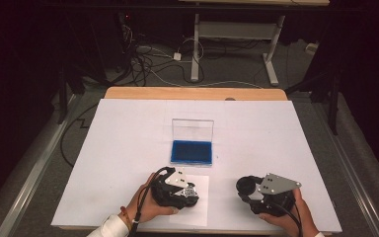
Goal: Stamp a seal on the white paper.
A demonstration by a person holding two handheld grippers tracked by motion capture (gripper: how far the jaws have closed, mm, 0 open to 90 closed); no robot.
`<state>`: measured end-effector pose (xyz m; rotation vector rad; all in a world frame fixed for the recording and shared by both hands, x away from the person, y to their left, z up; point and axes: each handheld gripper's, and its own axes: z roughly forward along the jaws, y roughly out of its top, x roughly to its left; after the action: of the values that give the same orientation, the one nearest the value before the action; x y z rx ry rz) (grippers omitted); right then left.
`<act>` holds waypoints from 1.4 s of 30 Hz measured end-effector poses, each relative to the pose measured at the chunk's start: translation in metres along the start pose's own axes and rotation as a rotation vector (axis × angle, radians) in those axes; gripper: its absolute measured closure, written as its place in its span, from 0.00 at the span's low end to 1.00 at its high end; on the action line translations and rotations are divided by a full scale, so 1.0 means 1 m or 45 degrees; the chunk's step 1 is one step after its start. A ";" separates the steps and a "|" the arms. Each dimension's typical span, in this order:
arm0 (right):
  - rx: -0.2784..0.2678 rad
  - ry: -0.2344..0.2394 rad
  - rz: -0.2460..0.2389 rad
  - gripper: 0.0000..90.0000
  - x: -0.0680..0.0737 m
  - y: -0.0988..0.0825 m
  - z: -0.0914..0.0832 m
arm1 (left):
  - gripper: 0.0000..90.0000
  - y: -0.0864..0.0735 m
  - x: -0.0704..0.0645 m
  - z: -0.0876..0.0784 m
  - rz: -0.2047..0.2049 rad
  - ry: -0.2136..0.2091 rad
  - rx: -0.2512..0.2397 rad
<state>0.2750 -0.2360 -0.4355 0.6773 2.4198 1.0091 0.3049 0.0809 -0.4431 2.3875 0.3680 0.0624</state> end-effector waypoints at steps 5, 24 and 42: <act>-0.006 -0.003 0.000 0.43 0.000 0.000 -0.002 | 0.61 0.002 0.001 -0.003 -0.008 -0.020 -0.021; -0.024 -0.011 0.001 0.43 -0.001 0.000 -0.004 | 0.61 0.008 0.006 -0.041 -0.024 0.041 -0.181; -0.054 -0.031 0.013 0.43 -0.003 0.001 -0.009 | 0.61 -0.003 0.021 -0.078 -0.076 0.148 -0.267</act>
<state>0.2729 -0.2422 -0.4283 0.6838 2.3695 1.0475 0.3128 0.1393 -0.3881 2.1701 0.4639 0.2036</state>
